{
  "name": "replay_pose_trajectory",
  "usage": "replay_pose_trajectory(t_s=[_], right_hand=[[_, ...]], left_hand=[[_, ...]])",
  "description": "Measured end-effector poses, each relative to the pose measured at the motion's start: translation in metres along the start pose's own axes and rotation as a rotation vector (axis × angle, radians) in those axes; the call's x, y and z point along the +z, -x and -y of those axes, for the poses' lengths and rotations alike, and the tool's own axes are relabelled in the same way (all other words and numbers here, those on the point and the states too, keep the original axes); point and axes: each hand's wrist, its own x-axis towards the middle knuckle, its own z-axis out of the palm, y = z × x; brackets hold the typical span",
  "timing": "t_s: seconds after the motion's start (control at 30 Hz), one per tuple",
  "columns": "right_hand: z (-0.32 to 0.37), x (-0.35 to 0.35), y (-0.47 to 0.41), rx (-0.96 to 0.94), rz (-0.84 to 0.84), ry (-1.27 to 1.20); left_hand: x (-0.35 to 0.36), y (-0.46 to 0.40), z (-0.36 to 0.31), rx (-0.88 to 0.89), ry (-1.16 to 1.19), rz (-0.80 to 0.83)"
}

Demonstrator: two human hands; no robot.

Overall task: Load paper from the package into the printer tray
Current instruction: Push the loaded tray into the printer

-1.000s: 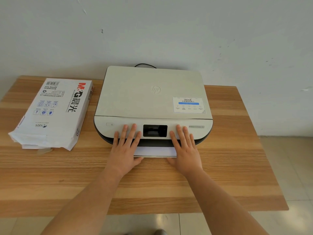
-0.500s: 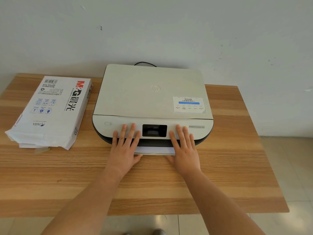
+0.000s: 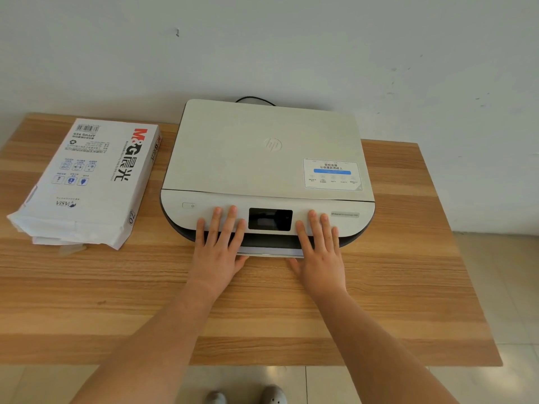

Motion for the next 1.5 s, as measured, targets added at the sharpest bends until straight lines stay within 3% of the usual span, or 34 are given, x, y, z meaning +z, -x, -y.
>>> replay_pose_trajectory(t_s=[1.5], right_hand=[[-0.001, 0.031, -0.008, 0.012, -0.144, 0.096]], left_hand=[[0.023, -0.008, 0.0, 0.008, 0.022, -0.144]])
